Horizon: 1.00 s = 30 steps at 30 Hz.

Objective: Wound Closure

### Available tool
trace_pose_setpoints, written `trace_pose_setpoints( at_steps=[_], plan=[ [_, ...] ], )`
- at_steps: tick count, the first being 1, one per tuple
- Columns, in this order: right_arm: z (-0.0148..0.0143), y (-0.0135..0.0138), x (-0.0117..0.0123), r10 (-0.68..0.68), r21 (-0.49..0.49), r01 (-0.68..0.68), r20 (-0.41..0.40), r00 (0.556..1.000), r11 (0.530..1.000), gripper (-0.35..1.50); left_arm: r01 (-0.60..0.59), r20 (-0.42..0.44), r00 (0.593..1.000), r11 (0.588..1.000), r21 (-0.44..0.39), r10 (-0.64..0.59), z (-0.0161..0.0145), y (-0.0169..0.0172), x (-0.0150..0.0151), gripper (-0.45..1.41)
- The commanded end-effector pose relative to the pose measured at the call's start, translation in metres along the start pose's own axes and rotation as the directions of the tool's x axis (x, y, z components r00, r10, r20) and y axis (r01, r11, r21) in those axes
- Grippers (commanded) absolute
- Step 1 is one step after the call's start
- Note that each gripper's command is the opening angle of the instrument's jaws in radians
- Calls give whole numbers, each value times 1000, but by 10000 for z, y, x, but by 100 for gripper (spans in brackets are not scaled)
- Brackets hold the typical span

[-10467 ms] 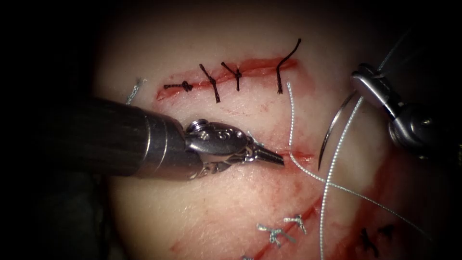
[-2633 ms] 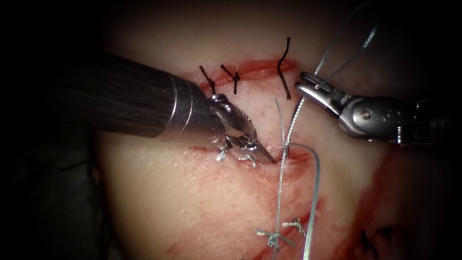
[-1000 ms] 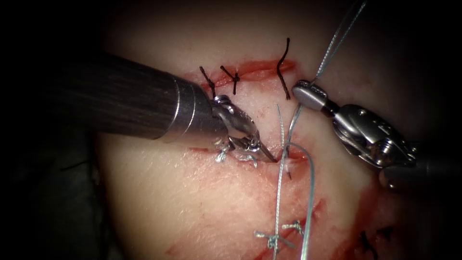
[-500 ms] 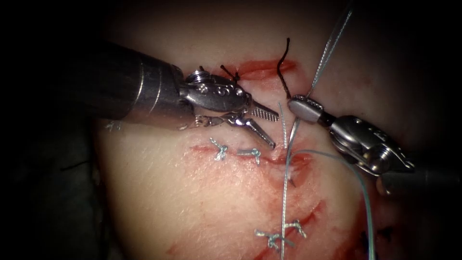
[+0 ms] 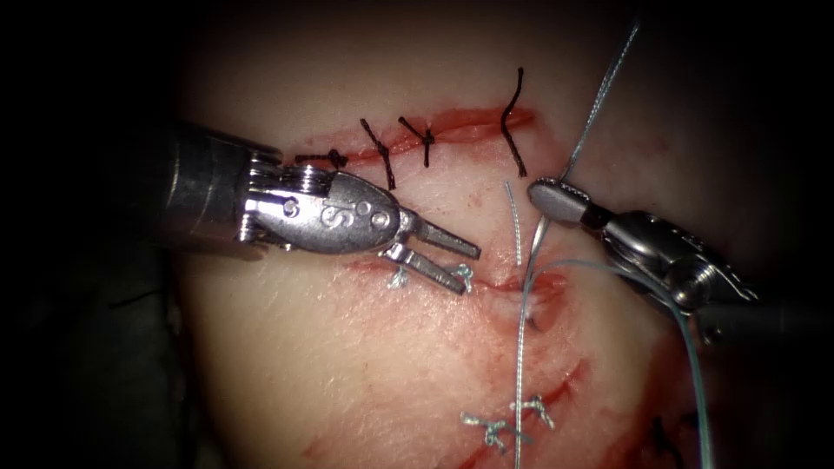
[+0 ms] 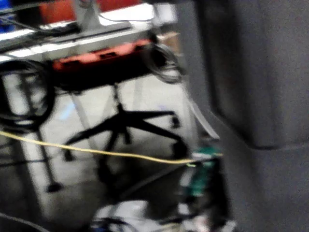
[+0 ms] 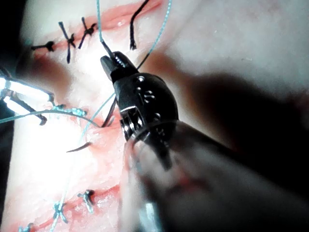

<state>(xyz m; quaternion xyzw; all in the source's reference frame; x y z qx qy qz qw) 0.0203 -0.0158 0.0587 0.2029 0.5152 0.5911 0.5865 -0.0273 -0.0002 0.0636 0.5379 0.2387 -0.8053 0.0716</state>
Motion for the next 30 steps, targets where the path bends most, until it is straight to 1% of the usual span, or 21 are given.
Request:
trace_pose_setpoints(
  at_steps=[1, 3, 4, 5, 6, 7, 10, 12, 14, 19, 23, 26, 30],
  plan=[
    [8, -3, -3, 6, 1, -6, -2, 1000, 1000, -35, -4, 0, 1000, 1000, -13, 4, 11, 1, -3, -23],
    [8, -3, -3, 12, 2, -12, -1, 1000, 1000, -35, -11, 9, 1000, 1000, -17, 11, 21, 8, -5, -43],
    [8, -4, -4, 12, 1, -12, -1, 1000, 1000, -35, -13, 14, 1000, 1000, -18, 13, 25, 9, -7, -42],
    [9, -4, -4, 12, 4, -12, -3, 1000, 1000, -35, -14, 17, 1000, 1000, -13, 15, 29, 9, -9, -38],
    [9, -5, -4, 12, 4, -12, -3, 1000, 1000, -35, -16, 20, 1000, 1000, -11, 16, 33, 7, -11, -22],
    [9, -6, -5, 18, 4, -18, -3, 1000, 1000, -35, -17, 24, 1000, 1000, -2, 17, 36, 4, -14, -11],
    [9, -8, -7, 24, 5, -24, -5, 1000, 1000, -35, -19, 34, 999, 1000, 15, 18, 42, -3, -20, -5],
    [9, -10, -8, 31, 7, -31, -7, 999, 1000, -35, -20, 36, 999, 1000, 20, 19, 43, -5, -22, -8],
    [10, -11, -8, 37, 6, -37, -7, 999, 999, -35, -22, 43, 999, 999, 23, 21, 46, -6, -26, -6],
    [10, -12, -9, 44, 10, -44, -11, 999, 999, -35, -29, 56, 998, 999, 35, 27, 61, -9, -38, 10],
    [10, -12, -9, 44, 10, -44, -11, 999, 999, -35, -28, 57, 998, 999, 38, 26, 64, -9, -36, 17],
    [10, -12, -9, 44, 13, -44, -13, 999, 999, -35, -26, 56, 998, 999, 39, 23, 65, -9, -33, 26],
    [9, -11, -9, 56, 13, -55, -12, 998, 998, -35, -20, 54, 998, 999, 36, 18, 63, -11, -26, 26]
  ],
)
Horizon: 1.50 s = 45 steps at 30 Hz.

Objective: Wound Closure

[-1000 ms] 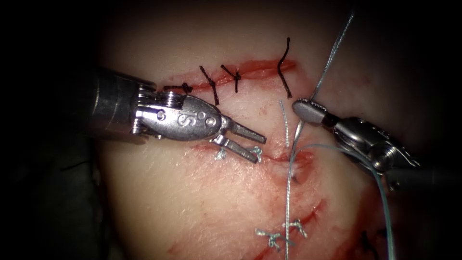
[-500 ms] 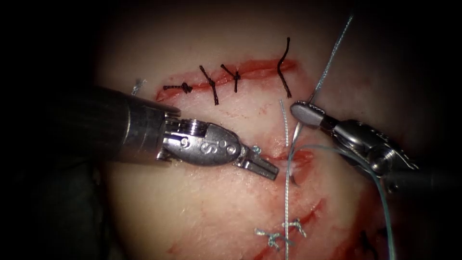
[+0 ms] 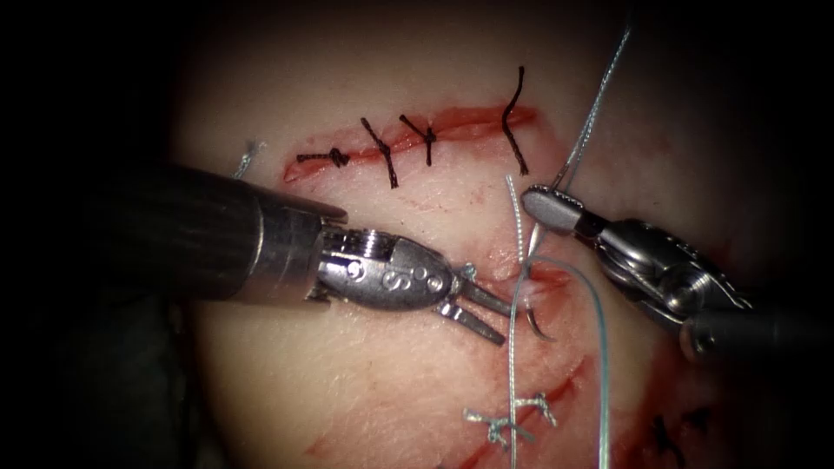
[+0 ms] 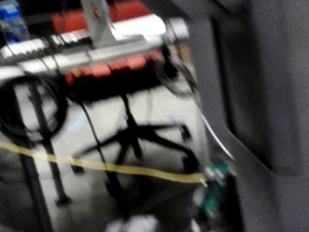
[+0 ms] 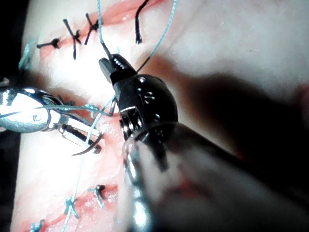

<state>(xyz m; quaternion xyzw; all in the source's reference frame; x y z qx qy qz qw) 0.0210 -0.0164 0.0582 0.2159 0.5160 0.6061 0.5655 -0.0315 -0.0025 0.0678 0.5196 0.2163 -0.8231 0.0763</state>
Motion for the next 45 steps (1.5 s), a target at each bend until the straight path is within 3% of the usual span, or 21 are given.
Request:
trace_pose_setpoints(
  at_steps=[1, 12, 21, 31, 35, 39, 40, 41, 43, 44, 45],
  plan=[
    [7, -1, -3, 0, 4, 0, 1, 1000, 1000, -35, 3, -2, 1000, 1000, -1, -3, 5, -2, 0, 27],
    [6, 1, -4, 15, 4, -15, 1, 1000, 1000, -35, 15, -50, 999, 1000, 27, -14, -6, -9, 23, 19],
    [7, 1, -6, 26, 4, -26, 2, 1000, 1000, -35, -1, -42, 999, 999, 46, 3, 2, -12, 22, 26],
    [6, 1, -6, 37, 4, -37, 2, 999, 999, -35, -17, -66, 998, 999, -27, 15, 10, 0, 20, 29],
    [6, 2, -7, 36, 5, -36, 2, 999, 999, -35, -21, -73, 997, 999, -40, 18, 7, 6, 24, 20],
    [6, 2, -8, 36, 4, -36, 1, 999, 999, -35, -18, -71, 997, 999, -34, 15, 12, 0, 26, 31],
    [6, 2, -8, 36, 4, -36, 1, 999, 999, -35, -15, -76, 997, 999, -30, 13, 16, -4, 27, 29],
    [6, 1, -8, 36, 4, -36, 1, 999, 999, -35, -15, -79, 997, 999, -29, 13, 17, -5, 28, 14],
    [6, 1, -7, 37, 4, -37, 1, 999, 999, -35, -6, -91, 996, 999, -31, 3, 18, -5, 28, -45],
    [6, -1, -6, 5, 10, -4, -6, 1000, 1000, -33, 103, -95, 990, 994, -48, -107, 16, -2, 28, -45],
    [6, -1, -6, 5, 10, -4, -6, 1000, 1000, -33, 103, -95, 990, 994, -48, -107, 16, -2, 28, -45]
  ],
)
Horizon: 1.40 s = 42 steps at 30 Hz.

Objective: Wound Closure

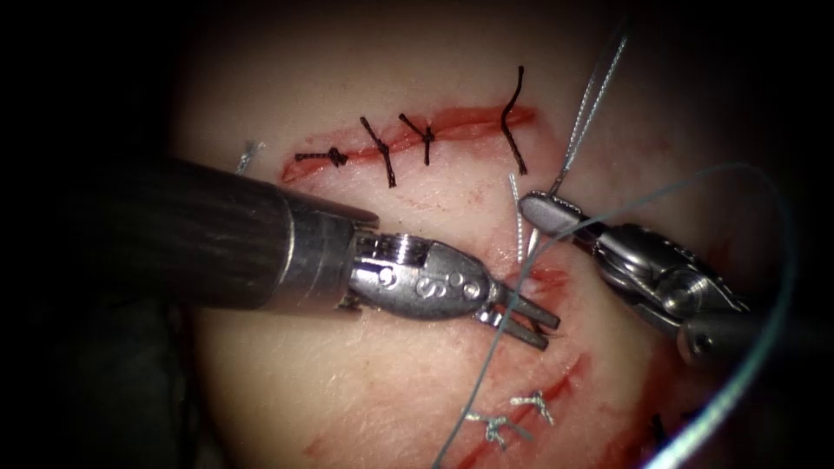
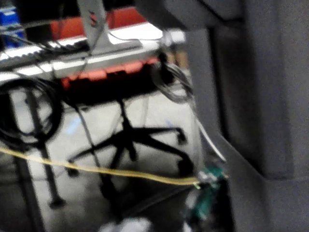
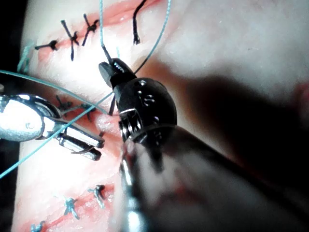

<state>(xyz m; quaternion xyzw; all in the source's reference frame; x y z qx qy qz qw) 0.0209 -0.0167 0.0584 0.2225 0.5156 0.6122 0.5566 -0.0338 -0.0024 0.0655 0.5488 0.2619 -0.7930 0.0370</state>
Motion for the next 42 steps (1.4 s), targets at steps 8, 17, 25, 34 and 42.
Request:
trace_pose_setpoints(
  at_steps=[8, 17, 25, 34, 42],
  plan=[
    [5, -10, -4, -278, 57, 282, -73, 958, 958, 136, 300, -103, 947, 953, -49, -304, -7, 4, -4, -45],
    [-12, -26, 16, -332, 58, 336, -70, 941, 940, 131, 678, -227, 655, 693, -246, -721, -24, 19, 5, -45],
    [-26, -29, 36, -352, 51, 356, -74, 933, 933, 131, 868, -194, 87, 170, -467, -977, -76, 31, 39, -45],
    [-32, -33, 42, -378, 48, 382, -75, 923, 923, 106, 805, -270, -189, 8, -593, -944, -184, 12, 118, -45],
    [-17, -73, 49, -421, 148, 425, -58, 905, 893, -35, 705, -355, -313, 34, -708, -881, -237, 13, 155, -45]
  ],
)
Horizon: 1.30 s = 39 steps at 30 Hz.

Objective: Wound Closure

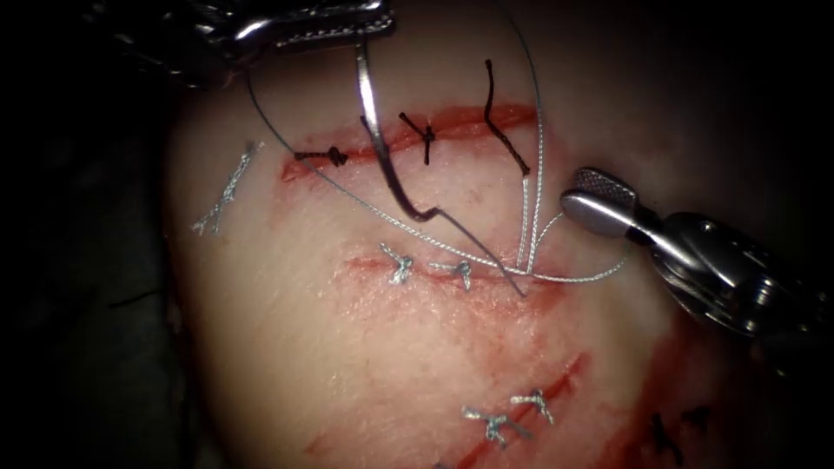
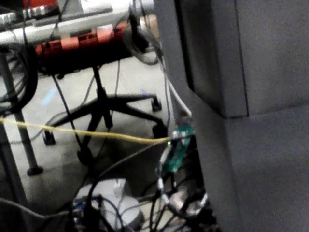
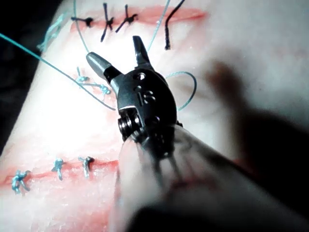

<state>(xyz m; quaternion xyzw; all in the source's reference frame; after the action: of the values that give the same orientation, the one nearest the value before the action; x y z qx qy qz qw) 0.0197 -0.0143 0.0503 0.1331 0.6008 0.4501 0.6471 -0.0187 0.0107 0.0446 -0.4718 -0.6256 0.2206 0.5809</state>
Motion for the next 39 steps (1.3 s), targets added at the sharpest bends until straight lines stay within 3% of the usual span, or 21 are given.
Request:
trace_pose_setpoints(
  at_steps=[1, 5, 10, 14, 17, 22, 23, 24, 27, 32, 39],
  plan=[
    [24, -15, 3, -65, 71, 63, 22, 998, 996, -35, -6, -2, 1000, 1000, -10, 6, 7, -4, 0, -45],
    [55, -35, -12, -102, 136, 95, 45, 994, 986, -35, -8, 27, 1000, 998, -63, 10, 19, -6, -10, -45],
    [83, -53, -51, -166, 315, 107, 167, 972, 943, -35, -20, 73, 997, 992, -124, 29, 33, -1, -21, -45],
    [75, -75, -86, -211, 515, 48, 263, 941, 856, -35, -79, 65, 994, 987, -142, 89, 30, 15, -15, -45],
    [54, -91, -98, -174, 560, -60, 356, 918, 826, -35, -166, 23, 985, 977, -137, 171, 14, 30, -1, -45],
    [3, -111, -100, -115, 510, -202, 524, 844, 836, -35, -320, -51, 947, 942, -100, 316, -38, 67, 37, -45],
    [-7, -114, -100, -88, 482, -243, 567, 819, 842, -35, -342, -71, 939, 936, -88, 336, -50, 76, 45, -45],
    [-27, -117, -100, -55, 426, -298, 644, 763, 854, -35, -397, -113, 914, 916, -60, 389, -78, 96, 65, -45],
    [-46, -119, -100, -32, 351, -342, 737, 675, 872, -35, -465, -178, 872, 885, -9, 456, -120, 122, 89, -45],
    [-70, -115, -96, 16, 274, -399, 807, 590, 875, -35, -544, -251, 799, 835, 81, 546, -179, 148, 115, -45],
    [-114, -98, -81, 58, 167, -386, 860, 508, 907, -35, -608, -306, 710, 772, 188, 634, -229, 171, 130, -45]
  ],
)
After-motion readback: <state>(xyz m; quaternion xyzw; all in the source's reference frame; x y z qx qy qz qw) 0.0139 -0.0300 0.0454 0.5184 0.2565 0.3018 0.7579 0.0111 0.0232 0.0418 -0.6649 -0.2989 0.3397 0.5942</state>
